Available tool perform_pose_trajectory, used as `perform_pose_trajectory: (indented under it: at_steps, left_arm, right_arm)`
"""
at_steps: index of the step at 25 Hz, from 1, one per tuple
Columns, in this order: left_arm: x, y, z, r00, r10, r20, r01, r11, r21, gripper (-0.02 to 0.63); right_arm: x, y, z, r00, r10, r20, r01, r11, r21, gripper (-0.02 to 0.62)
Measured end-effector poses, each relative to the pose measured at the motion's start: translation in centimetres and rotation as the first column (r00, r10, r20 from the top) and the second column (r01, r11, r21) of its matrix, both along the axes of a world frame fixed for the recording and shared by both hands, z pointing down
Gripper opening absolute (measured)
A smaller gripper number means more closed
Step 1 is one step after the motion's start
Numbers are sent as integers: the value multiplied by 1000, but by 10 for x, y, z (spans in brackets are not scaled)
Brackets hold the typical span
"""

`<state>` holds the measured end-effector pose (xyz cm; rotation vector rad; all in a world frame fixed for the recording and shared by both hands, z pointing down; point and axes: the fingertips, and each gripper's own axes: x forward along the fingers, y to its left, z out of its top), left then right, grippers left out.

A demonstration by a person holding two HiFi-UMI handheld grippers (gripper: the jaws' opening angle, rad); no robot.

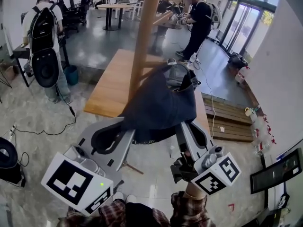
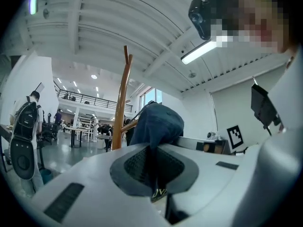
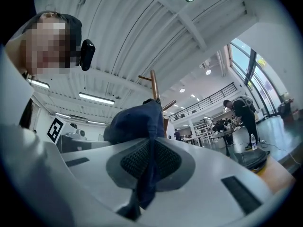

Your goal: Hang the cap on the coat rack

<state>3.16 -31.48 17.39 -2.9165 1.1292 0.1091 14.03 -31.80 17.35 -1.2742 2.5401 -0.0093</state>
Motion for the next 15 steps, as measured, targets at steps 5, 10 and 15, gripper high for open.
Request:
perform_pose_trajectory:
  at_steps: [5, 10, 15]
  left_arm:
    - [4, -19, 5, 1000, -8, 4, 8, 999, -31, 20]
    - [-1, -47, 14, 1000, -15, 1, 15, 997, -79, 20]
    - [0, -62, 29, 999, -34, 9, 35, 993, -116, 20]
  right_arm:
    - [3, -18, 7, 1000, 18, 11, -17, 1000, -19, 21]
    - [-2, -46, 16, 1000, 26, 16, -25, 998, -54, 21]
    - [-2, -64, 33, 1000, 19, 24, -16, 996, -90, 21]
